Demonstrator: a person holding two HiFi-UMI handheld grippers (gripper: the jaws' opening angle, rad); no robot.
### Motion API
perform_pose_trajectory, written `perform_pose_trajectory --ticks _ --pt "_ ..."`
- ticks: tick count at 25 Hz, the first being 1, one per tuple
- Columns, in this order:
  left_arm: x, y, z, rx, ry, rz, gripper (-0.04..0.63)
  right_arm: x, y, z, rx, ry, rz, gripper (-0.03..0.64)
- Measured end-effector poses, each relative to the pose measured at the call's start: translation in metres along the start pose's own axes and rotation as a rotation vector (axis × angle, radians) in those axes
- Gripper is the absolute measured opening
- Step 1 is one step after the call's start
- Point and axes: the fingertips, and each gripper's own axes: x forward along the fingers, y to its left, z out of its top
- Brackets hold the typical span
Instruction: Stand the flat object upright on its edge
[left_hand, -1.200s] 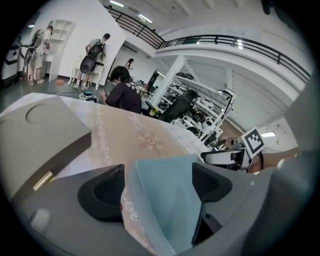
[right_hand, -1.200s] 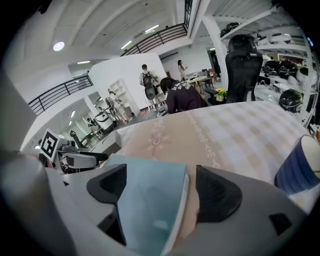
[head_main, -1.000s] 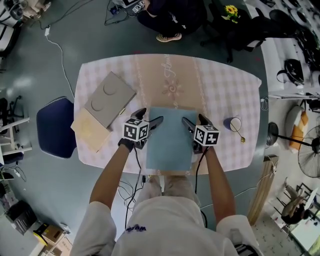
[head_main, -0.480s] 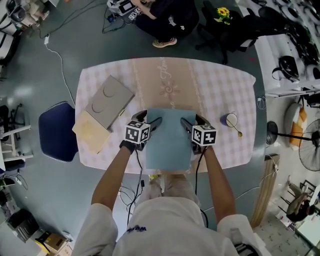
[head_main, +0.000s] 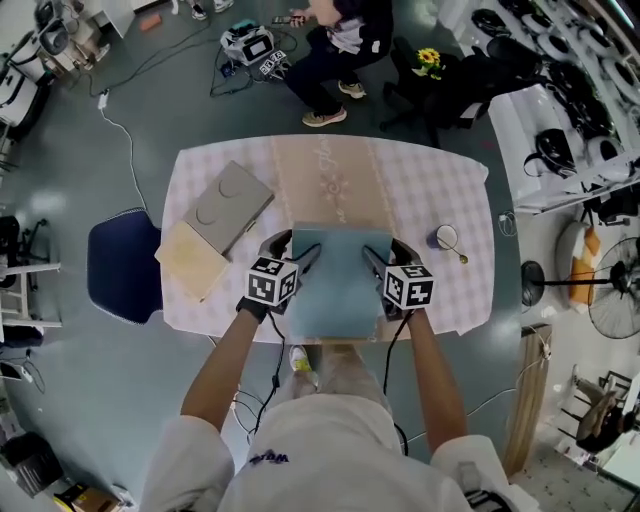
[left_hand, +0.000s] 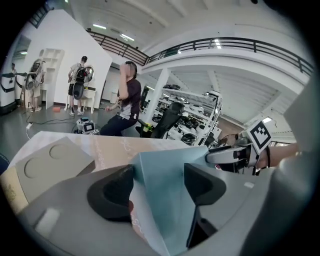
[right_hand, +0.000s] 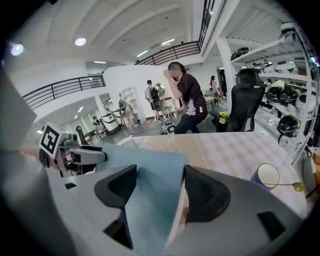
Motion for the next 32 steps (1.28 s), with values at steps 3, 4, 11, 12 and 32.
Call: perform_pose_trajectory --ticks 3,4,11,12,32 --pt "-0.019 -0.013 0.008 0.006 -0.027 -0.003 0.324 -0.020 0.010 0.007 -0.005 -0.037 -0.008 0.299" --pt "-0.025 -0.016 0.011 0.010 -0.037 -0.004 0.328 -0.025 0.014 0.010 -0.008 -0.051 -0.009 0.298" --pt "-0.056 -0.032 0.040 0.058 -0.114 -0.008 0.336 -0.056 0.031 0.038 -0.035 -0.163 -0.021 0.281" --pt "-0.059 -0.034 0.046 0.067 -0.124 -0.010 0.336 -0.059 0.032 0.042 -0.037 -0.174 -0.023 0.281" --pt "-0.088 -0.047 0.078 0.219 -0.236 -0.018 0.339 -0.084 0.047 0.071 -0.144 -0.310 -0.045 0.314"
